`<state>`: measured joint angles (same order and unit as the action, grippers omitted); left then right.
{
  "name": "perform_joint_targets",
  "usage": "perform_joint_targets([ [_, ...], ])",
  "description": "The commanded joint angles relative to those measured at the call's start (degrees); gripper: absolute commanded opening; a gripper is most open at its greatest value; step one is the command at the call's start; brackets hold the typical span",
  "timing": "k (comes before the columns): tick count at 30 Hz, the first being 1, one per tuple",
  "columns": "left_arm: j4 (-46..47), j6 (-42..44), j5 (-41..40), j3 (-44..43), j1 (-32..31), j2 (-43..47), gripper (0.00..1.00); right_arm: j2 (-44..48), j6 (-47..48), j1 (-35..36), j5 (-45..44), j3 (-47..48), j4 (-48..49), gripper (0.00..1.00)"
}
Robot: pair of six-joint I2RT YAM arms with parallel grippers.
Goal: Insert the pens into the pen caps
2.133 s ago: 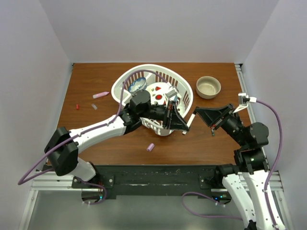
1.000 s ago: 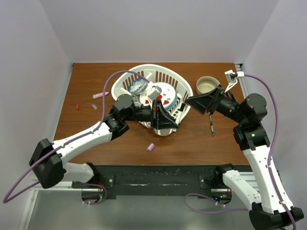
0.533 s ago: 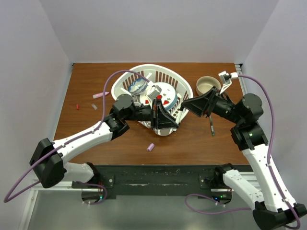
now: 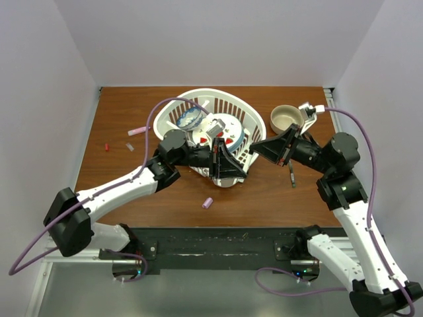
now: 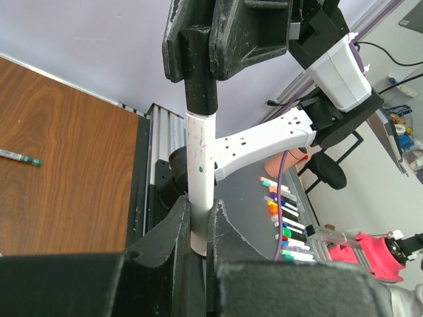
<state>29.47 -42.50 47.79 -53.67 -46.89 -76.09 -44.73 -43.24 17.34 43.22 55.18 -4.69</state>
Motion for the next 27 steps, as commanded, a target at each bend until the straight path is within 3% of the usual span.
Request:
perform_joint_targets([
  [1,8.21,-3.18,-0.42,-2.06,1.19,-0.37,0.00,0.96,3.42,0.76,5.90,-2.43,-1.91,0.00],
  [11,18.77,-9.35,0.20,-2.14,4.62,-2.39,0.00,2.63,7.65,1.03,11.09,-5.43,-5.60,0.00],
  [20,16.14,-3.20,-5.51,-5.30,4.97,-4.41,0.00,5.09,-4.65,1.73,12.32,-10.62,2.93,0.00],
  [27,12.98,-1.71,-6.75,-10.75,5.32,-7.40,0.00,4.04,1.57,2.52,11.71,-8.78,-10.30,0.00],
])
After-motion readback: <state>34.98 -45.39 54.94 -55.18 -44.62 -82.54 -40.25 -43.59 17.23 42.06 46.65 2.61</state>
